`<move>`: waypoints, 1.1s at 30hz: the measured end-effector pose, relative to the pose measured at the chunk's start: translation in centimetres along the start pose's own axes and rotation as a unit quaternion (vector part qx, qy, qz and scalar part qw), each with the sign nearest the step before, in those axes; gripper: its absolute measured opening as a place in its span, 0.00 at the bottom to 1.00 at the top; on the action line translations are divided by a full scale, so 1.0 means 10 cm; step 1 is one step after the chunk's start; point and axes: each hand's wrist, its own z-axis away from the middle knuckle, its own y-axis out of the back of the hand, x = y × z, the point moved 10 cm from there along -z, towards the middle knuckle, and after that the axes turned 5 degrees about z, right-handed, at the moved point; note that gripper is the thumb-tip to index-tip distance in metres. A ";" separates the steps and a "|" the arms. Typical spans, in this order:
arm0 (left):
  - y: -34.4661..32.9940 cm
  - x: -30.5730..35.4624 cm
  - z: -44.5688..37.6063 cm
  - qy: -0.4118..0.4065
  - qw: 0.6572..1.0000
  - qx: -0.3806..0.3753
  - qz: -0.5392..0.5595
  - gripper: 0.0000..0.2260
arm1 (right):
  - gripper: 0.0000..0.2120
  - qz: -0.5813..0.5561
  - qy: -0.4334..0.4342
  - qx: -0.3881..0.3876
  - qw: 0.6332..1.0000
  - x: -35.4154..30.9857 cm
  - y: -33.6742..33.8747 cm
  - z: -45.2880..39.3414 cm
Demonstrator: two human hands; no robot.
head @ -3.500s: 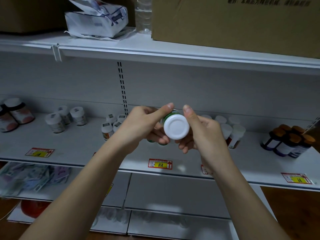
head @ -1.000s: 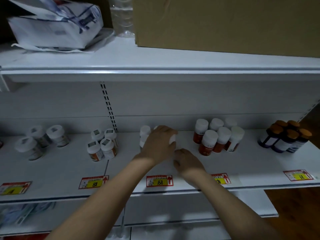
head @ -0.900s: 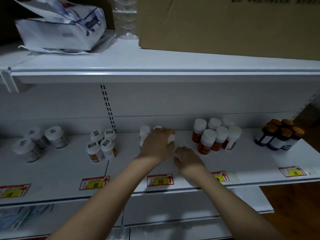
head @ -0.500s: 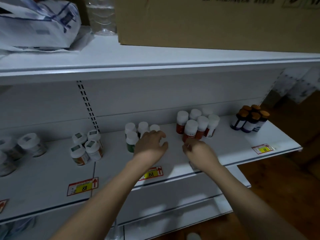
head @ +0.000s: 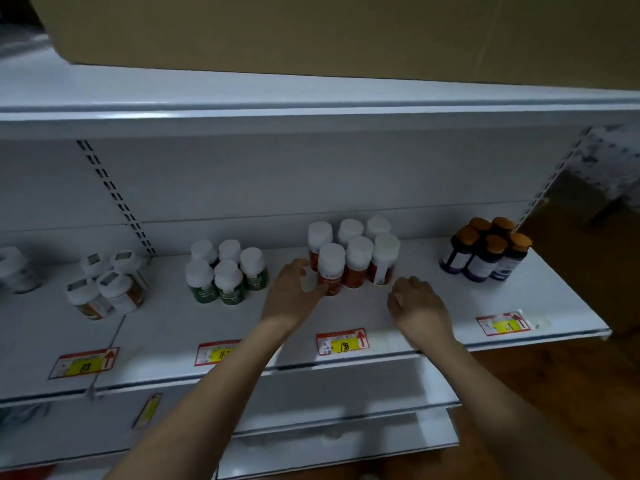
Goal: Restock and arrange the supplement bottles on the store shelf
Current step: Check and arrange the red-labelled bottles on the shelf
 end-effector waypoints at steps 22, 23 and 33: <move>-0.33 -0.24 0.25 0.141 0.959 0.061 0.237 0.16 | 0.28 -0.009 -0.003 -0.122 0.993 0.40 -0.50 -0.05; -0.33 -0.24 0.32 0.149 0.958 0.051 0.241 0.16 | 0.25 -0.026 0.001 -0.107 0.994 0.40 -0.47 -0.06; -0.12 0.29 0.61 0.093 0.956 0.017 0.276 0.15 | 0.09 -0.540 -0.057 -0.195 0.817 -0.39 0.11 0.24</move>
